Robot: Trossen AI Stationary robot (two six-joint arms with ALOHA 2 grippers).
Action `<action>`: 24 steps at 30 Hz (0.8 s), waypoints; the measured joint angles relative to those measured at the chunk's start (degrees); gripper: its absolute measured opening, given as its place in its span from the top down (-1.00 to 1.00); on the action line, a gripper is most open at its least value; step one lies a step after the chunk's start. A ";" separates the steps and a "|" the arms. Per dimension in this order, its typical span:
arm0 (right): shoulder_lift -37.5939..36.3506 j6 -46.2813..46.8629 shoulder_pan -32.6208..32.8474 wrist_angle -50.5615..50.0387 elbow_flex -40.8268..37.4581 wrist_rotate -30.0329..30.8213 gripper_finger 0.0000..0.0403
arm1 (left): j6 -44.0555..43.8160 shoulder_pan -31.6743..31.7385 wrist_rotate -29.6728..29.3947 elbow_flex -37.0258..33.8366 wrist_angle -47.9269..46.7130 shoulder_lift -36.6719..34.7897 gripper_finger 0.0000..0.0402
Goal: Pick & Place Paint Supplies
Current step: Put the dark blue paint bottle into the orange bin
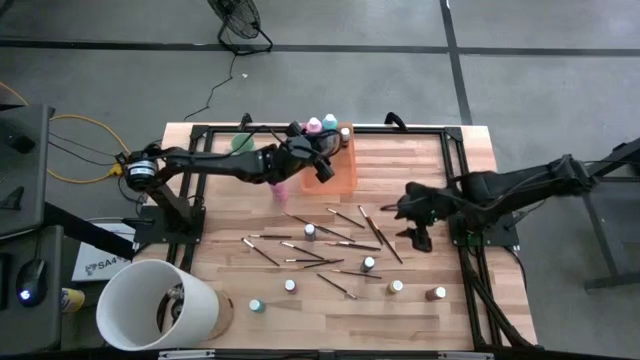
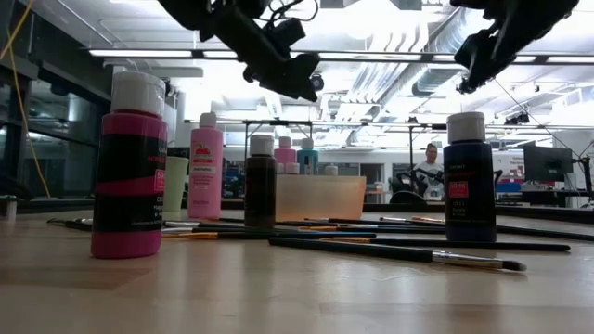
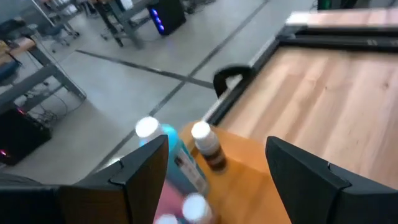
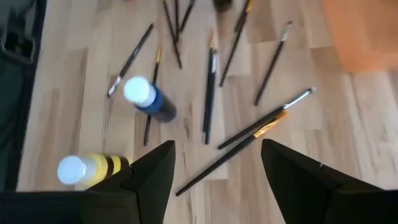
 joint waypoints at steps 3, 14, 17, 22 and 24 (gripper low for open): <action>3.19 -0.99 2.60 1.40 0.00 -0.01 -0.16 | -0.11 -0.09 2.56 -1.49 2.19 -0.66 -0.32; 13.41 1.32 9.72 12.82 0.00 0.21 -0.16 | -0.11 -0.42 4.91 -5.42 0.80 -4.13 -0.32; 14.78 -0.46 10.17 15.30 0.00 0.21 -0.16 | -0.17 -0.44 5.12 -6.31 2.19 -4.54 -0.32; 17.51 -2.20 10.17 18.60 0.00 0.21 -0.16 | -0.77 -0.44 5.39 -7.49 1.95 -5.50 -0.32; 19.30 -3.43 10.16 20.29 0.00 0.22 -0.16 | -1.18 -0.44 5.49 -7.59 1.33 -5.61 -0.32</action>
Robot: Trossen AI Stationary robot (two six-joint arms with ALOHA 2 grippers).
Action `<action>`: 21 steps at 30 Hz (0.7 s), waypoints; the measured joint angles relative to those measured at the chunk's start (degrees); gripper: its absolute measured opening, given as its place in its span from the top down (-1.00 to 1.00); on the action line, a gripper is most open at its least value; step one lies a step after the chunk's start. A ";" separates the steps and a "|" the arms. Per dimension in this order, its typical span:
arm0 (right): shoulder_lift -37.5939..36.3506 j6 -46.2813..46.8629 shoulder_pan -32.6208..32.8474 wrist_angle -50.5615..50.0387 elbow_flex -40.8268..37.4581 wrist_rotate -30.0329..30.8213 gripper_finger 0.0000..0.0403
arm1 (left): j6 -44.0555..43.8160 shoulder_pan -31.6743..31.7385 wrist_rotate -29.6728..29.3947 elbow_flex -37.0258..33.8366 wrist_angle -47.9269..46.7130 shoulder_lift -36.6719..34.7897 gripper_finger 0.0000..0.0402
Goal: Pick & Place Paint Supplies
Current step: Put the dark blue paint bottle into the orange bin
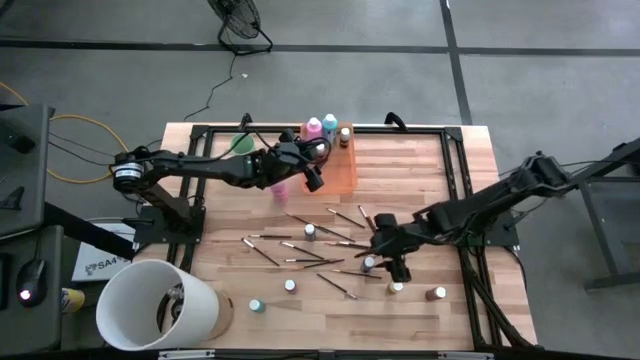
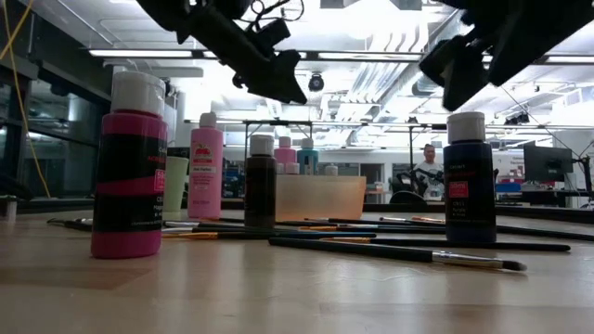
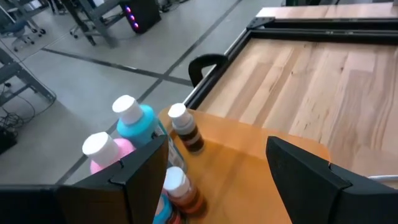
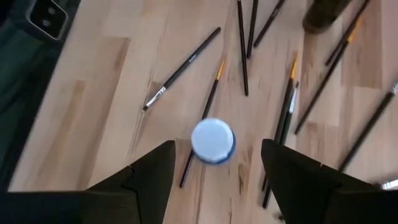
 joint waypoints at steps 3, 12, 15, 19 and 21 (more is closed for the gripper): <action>2.68 -1.01 -0.01 1.51 0.00 -0.08 -0.16 | -0.02 0.00 -0.01 0.00 0.41 -0.33 -0.32; 4.41 -0.23 0.01 3.93 0.00 -0.01 -0.12 | -0.78 0.02 1.34 0.03 -3.56 -3.38 -0.32; 4.41 -0.52 0.01 4.04 0.00 -0.23 -0.07 | -1.76 0.00 3.51 0.04 -4.85 -5.26 -0.32; 5.13 -0.10 0.23 2.89 -0.01 -0.01 0.00 | -1.48 0.00 4.25 -0.02 -7.47 -7.13 -0.32; 5.46 -0.06 0.69 3.60 0.00 0.03 0.02 | -1.52 0.00 4.72 -0.98 -7.00 -8.10 -0.32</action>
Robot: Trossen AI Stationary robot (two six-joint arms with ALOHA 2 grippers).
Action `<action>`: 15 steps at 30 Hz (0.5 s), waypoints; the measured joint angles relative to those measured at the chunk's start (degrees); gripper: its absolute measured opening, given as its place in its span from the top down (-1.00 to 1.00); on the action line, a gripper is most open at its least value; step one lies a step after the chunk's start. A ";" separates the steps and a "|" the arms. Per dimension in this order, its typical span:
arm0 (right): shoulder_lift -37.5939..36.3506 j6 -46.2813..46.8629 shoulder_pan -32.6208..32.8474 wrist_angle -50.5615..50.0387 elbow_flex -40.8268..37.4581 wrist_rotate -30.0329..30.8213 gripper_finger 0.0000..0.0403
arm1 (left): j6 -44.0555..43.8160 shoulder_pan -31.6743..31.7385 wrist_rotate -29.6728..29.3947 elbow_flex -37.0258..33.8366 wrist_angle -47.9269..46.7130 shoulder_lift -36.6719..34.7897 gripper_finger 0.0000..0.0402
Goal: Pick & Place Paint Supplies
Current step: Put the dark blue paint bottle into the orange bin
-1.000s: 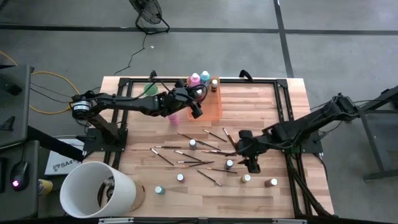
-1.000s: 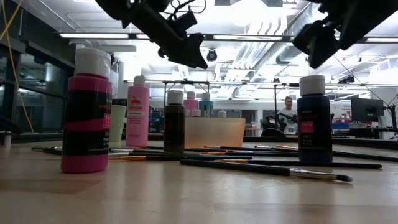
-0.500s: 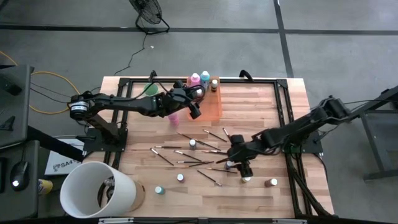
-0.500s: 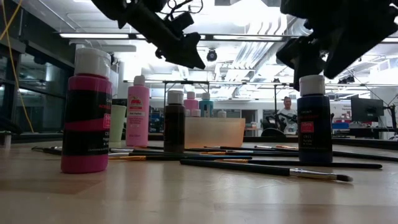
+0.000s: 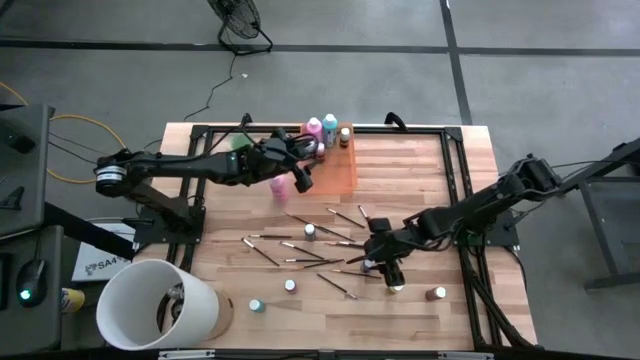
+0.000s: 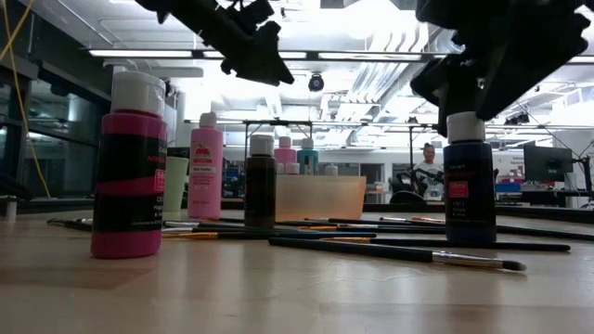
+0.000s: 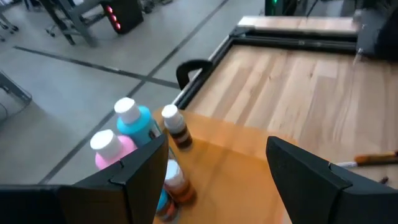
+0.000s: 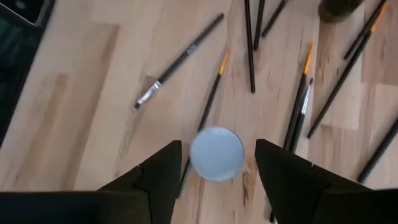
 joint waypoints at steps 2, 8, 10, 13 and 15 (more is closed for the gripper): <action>0.91 -0.04 0.33 0.90 0.04 -0.06 0.03 | -0.60 0.00 0.80 -1.97 1.36 -1.60 -0.32; 2.98 0.44 0.89 2.01 0.07 1.35 0.03 | -3.28 -0.03 1.53 -9.58 7.60 -7.30 -0.32; 2.99 1.01 1.04 2.07 0.07 1.60 0.03 | -4.16 -0.08 2.35 -11.56 8.32 -9.08 -0.32; 2.88 1.43 1.11 2.51 0.04 1.33 0.03 | -4.97 -0.86 2.62 -13.20 8.35 -10.96 -0.32; 2.88 2.45 1.08 2.84 0.04 1.25 0.03 | -4.95 -1.92 2.75 -13.89 8.44 -11.78 -0.32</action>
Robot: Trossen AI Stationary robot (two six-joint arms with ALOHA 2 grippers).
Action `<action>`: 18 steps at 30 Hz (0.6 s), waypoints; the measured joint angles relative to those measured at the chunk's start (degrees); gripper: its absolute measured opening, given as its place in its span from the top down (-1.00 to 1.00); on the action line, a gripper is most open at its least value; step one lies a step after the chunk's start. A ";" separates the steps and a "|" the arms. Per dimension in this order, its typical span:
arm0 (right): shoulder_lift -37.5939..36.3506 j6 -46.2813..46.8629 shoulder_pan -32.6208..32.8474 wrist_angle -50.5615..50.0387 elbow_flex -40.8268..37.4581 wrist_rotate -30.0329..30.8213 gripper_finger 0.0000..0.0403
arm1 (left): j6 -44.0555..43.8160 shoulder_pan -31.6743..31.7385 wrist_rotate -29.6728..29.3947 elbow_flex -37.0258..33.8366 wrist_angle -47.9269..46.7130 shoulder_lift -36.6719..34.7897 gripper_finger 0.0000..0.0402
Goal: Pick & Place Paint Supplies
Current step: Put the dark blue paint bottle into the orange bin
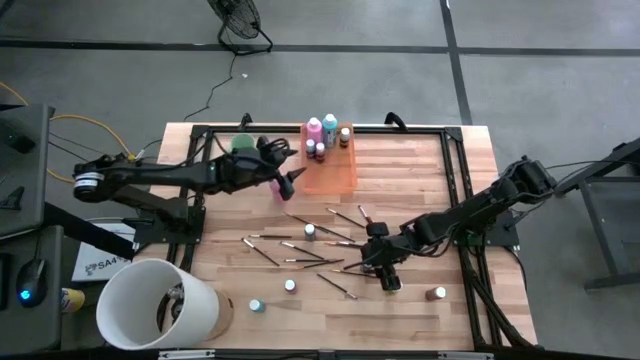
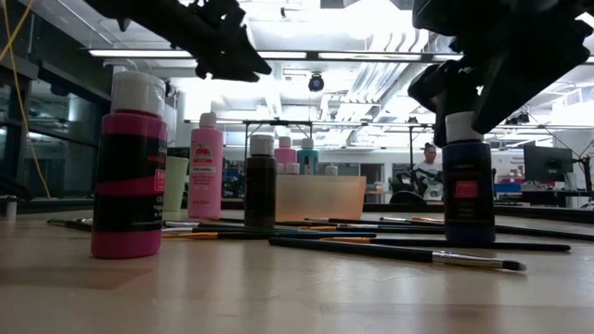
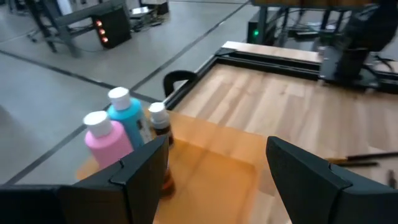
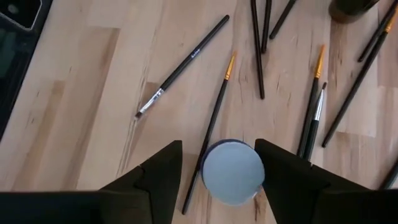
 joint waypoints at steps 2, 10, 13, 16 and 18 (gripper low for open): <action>0.00 0.57 0.00 0.00 0.00 0.06 0.04 | 0.01 -1.22 0.00 -0.38 -0.03 -0.26 -0.32; -0.02 2.07 0.00 -0.02 -0.04 0.04 0.32 | 1.50 -5.48 -0.43 -0.50 -0.07 -0.36 -0.32; -0.07 2.04 0.00 0.00 -0.04 0.14 0.43 | 1.53 -6.10 -1.04 -0.50 -0.11 -0.36 -0.32; -0.08 2.08 0.00 0.00 -0.04 0.16 0.43 | 1.53 -6.35 -1.31 -0.50 -0.64 -0.36 -0.32; -0.07 3.16 0.00 0.00 -0.04 0.37 0.42 | 1.53 -6.36 -1.32 -0.50 -1.04 -0.36 -0.32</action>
